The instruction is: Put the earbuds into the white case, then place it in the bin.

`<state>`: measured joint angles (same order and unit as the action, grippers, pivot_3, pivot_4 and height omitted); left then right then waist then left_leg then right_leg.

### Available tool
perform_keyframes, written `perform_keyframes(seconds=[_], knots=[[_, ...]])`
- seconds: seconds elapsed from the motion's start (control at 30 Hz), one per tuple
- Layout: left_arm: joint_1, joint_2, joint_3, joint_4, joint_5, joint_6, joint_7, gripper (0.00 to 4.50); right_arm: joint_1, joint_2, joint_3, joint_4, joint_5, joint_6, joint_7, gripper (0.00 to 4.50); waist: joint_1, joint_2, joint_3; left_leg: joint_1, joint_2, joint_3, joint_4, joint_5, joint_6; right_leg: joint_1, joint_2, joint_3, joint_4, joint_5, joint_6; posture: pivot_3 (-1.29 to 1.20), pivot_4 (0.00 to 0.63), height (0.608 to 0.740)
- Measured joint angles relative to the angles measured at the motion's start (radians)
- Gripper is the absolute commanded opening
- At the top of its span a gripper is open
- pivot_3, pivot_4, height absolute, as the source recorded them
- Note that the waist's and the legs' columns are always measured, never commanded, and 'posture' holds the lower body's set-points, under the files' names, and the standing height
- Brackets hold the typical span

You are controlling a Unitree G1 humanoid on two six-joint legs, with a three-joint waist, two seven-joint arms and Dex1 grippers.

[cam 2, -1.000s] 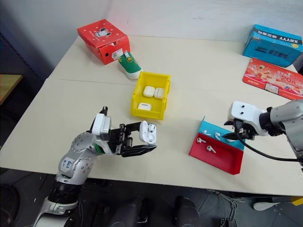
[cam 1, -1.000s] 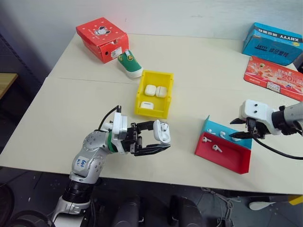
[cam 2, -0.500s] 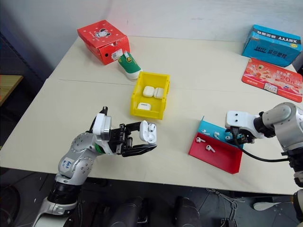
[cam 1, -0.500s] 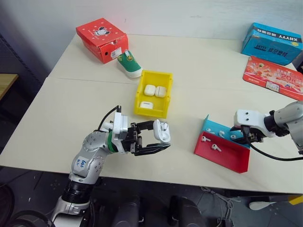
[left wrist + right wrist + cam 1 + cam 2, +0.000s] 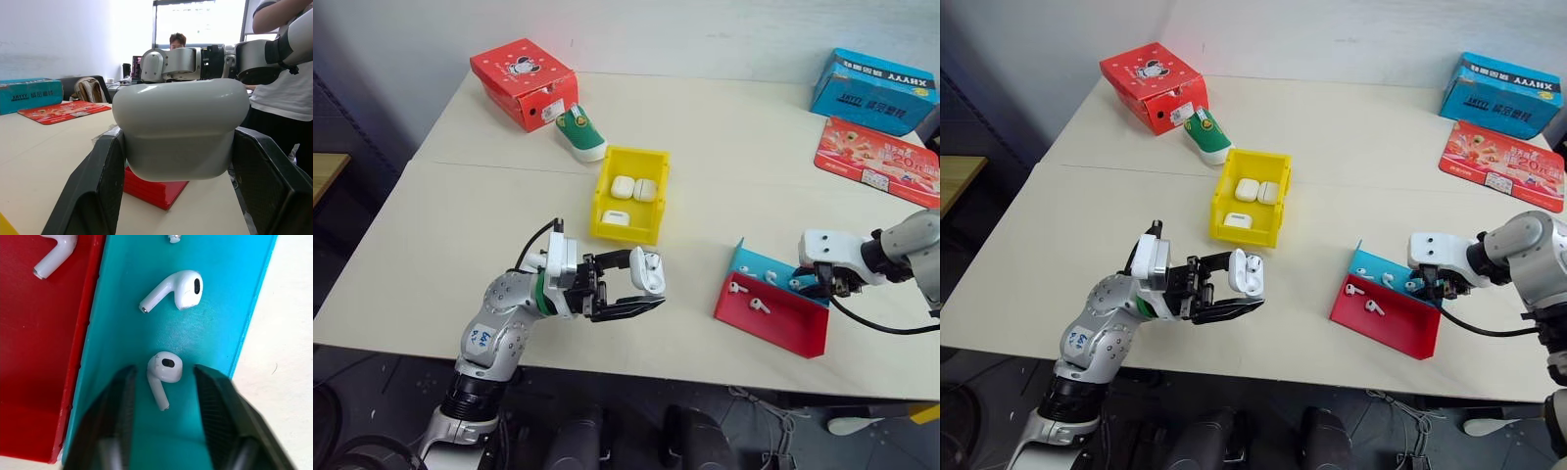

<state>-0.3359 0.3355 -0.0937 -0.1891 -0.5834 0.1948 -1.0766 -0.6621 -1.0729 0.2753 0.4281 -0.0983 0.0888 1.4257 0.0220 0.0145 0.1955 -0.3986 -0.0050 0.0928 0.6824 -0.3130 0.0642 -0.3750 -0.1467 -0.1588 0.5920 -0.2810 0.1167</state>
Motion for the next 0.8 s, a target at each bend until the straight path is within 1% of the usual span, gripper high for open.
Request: perform_keyframes(seconds=[0.03,0.3,0.37,0.63,0.67,0.73,0.8], knots=[[0.000,0.000,0.001,0.000,0.000,0.000,0.000,2.79,-0.001,0.005,-0.003,0.007,-0.001,-0.003,0.000,0.62,0.000,0.000,0.000,0.001,0.000,0.000,0.000,0.000,0.000,0.000,0.000,0.000,0.000,0.000,0.000,0.00,0.150,0.740],[0.000,0.002,0.007,0.000,0.000,-0.001,0.003,2.79,-0.009,0.021,-0.012,0.040,-0.008,-0.030,-0.016,0.62,-0.002,-0.001,-0.001,0.004,0.000,0.001,0.000,0.000,-0.001,0.002,-0.002,0.002,-0.001,0.000,0.000,0.00,0.150,0.740],[0.000,0.002,0.007,0.000,0.000,-0.001,0.003,2.79,-0.009,0.023,-0.015,0.047,-0.008,-0.038,-0.019,0.48,-0.001,-0.001,-0.001,0.005,0.000,0.001,0.000,0.000,-0.001,0.002,-0.002,0.002,-0.001,0.000,0.000,0.00,0.150,0.740],[-0.001,0.000,0.006,0.001,0.001,-0.007,0.003,2.79,-0.009,0.032,-0.049,0.059,0.012,-0.038,-0.044,0.48,-0.002,0.000,0.000,0.005,0.000,0.002,0.000,0.000,-0.001,0.002,-0.002,0.003,0.000,0.000,-0.001,0.00,0.150,0.740],[-0.002,-0.001,0.006,0.002,0.001,-0.009,0.002,2.79,-0.021,0.032,-0.058,0.060,0.027,-0.026,-0.038,0.48,-0.002,0.000,0.000,0.005,0.000,0.003,0.000,0.000,-0.001,0.001,-0.002,0.003,0.000,0.000,-0.001,0.00,0.150,0.740],[-0.016,-0.007,0.005,0.002,0.001,-0.013,0.002,2.79,-0.066,0.032,-0.115,0.045,0.111,0.050,0.002,0.48,-0.002,0.003,0.002,0.003,0.000,0.003,0.000,0.000,0.000,-0.001,-0.002,0.003,0.000,0.000,-0.001,0.00,0.150,0.740],[-0.044,-0.020,0.003,0.002,-0.001,-0.013,0.005,2.79,-0.082,0.035,-0.229,-0.065,0.297,0.209,0.067,0.48,0.000,0.003,0.002,0.003,0.001,0.001,0.000,0.000,-0.001,-0.001,-0.002,0.002,0.000,0.000,-0.001,0.00,0.150,0.740]])
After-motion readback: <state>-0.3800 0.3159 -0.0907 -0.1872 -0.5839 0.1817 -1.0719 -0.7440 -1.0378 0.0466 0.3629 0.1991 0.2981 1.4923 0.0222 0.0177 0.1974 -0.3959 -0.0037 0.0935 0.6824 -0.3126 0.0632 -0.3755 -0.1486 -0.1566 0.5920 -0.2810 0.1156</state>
